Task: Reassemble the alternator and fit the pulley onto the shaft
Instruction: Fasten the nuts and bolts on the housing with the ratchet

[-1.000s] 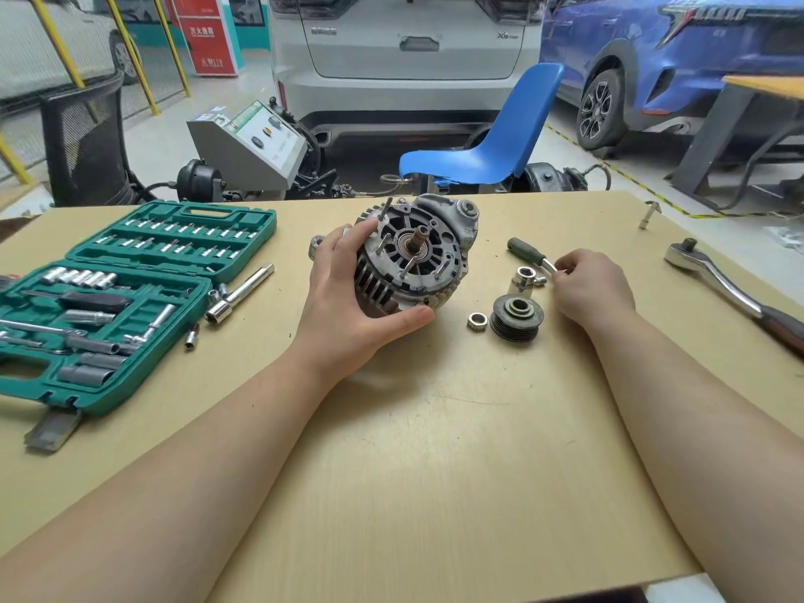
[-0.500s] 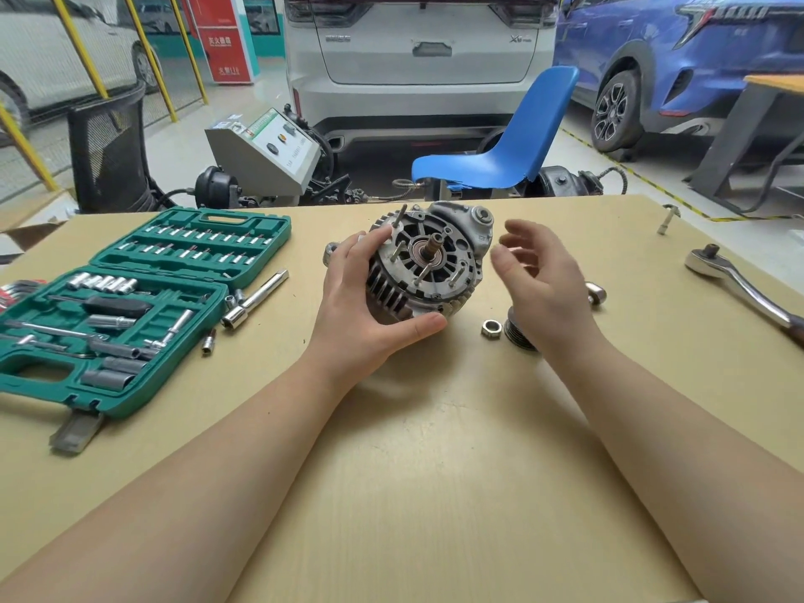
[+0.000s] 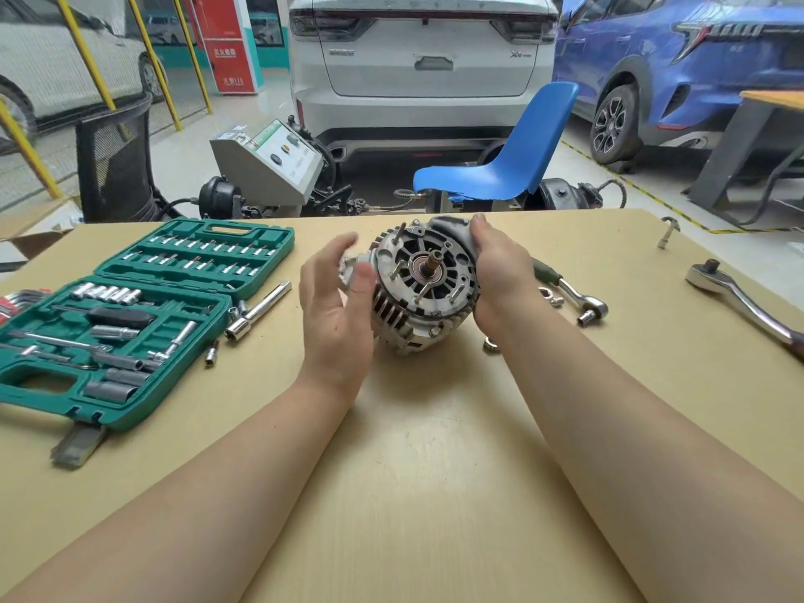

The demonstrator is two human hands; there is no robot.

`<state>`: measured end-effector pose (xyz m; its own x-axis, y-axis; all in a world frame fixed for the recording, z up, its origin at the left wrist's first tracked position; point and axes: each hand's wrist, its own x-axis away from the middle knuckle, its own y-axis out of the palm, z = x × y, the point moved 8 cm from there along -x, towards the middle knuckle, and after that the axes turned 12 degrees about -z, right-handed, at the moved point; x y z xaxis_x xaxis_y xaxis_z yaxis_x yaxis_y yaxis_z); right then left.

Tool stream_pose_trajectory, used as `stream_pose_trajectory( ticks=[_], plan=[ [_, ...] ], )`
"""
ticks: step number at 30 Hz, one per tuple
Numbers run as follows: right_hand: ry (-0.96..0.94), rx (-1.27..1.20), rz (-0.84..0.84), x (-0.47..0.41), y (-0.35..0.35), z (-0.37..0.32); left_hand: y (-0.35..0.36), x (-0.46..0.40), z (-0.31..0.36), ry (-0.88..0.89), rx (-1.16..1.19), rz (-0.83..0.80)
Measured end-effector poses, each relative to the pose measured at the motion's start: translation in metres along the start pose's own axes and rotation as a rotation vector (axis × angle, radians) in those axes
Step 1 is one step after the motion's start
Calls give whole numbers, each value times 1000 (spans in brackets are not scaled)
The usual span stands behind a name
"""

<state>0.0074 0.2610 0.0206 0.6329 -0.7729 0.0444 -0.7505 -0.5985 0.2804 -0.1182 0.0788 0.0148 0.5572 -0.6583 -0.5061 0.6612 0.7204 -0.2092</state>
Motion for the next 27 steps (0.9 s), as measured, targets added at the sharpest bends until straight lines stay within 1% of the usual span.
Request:
stream_pose_trajectory(
  ticks=[2, 4, 6, 9, 10, 12, 15, 19, 23, 25, 27],
  plan=[
    [-34, 38, 7, 3, 5, -3, -13, -2, -11, -130, 58, 102],
    [-86, 84, -26, 7, 14, -7, -17, -7, -33, -312, 193, 131],
    [-148, 97, -55, 11, 27, -12, -11, -11, -54, -490, 423, 124],
    [-218, 90, -70, 16, 43, -16, -3, -14, -68, -625, 756, 171],
    [-229, 73, -64, 18, 45, -16, -2, -15, -70, -651, 835, 182],
    [-244, 55, -47, 21, 43, -15, 5, -16, -70, -685, 950, 118],
    [-280, 15, -63, 28, 42, -16, 15, -14, -67, -743, 965, -7],
    [-358, 57, -158, 42, 46, -21, 15, -15, -72, -777, 1032, -86],
    [-422, 70, -274, 60, 55, -29, 16, -13, -71, -755, 1099, -173],
    [-428, 68, -265, 68, 57, -30, 18, -10, -67, -747, 1126, -196],
    [-435, 66, -209, 74, 57, -29, 18, -8, -65, -739, 1144, -187]
  ],
)
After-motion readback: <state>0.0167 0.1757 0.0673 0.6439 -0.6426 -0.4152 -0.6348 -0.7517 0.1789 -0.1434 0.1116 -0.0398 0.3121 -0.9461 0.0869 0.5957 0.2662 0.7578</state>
